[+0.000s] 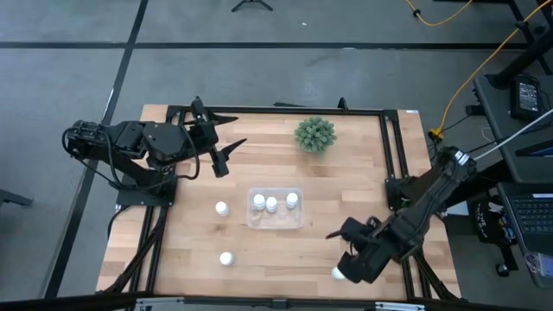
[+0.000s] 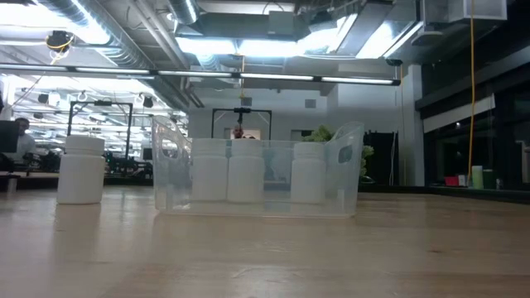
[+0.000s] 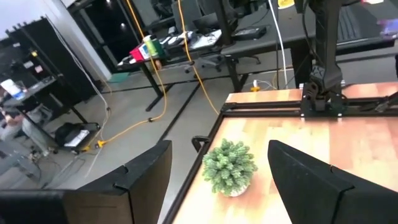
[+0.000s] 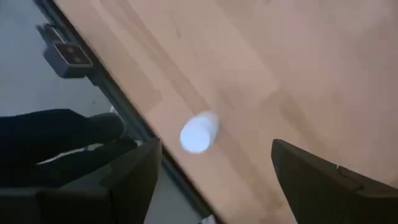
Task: Pick and place pill bottles into a basket
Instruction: Put the white medicine bottle into the transparent bin
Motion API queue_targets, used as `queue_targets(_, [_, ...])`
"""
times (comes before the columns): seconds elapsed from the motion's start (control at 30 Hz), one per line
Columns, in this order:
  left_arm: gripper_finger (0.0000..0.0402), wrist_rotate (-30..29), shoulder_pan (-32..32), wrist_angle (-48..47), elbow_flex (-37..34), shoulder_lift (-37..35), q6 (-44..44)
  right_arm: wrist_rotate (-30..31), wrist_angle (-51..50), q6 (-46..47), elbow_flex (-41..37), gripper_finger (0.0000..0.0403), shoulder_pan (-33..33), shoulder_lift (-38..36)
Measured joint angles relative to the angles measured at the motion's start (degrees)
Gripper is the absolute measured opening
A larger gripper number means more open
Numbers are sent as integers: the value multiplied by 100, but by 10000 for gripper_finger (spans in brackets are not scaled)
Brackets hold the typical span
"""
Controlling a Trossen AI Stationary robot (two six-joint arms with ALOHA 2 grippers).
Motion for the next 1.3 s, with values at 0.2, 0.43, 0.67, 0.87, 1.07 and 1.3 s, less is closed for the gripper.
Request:
queue_targets(0.2, [259,0,0,-4,0,0,-319,-151,-88,1174,2,304,139,202])
queue_targets(0.43, [259,-72,20,-211,0,0,-776,-100,-535,1563,2,304,473,364])
queue_targets(0.67, [259,-161,39,-483,0,2,-1079,-73,-6,1827,4,304,562,457])
queue_targets(0.87, [259,-17,39,-514,0,2,-924,15,402,822,9,304,513,456])
queue_targets(1.07, [259,360,-8,-1075,0,32,-991,378,443,1018,9,304,290,502])
queue_targets(1.3, [259,232,-162,-1287,-2,60,-976,254,819,1365,9,304,152,965])
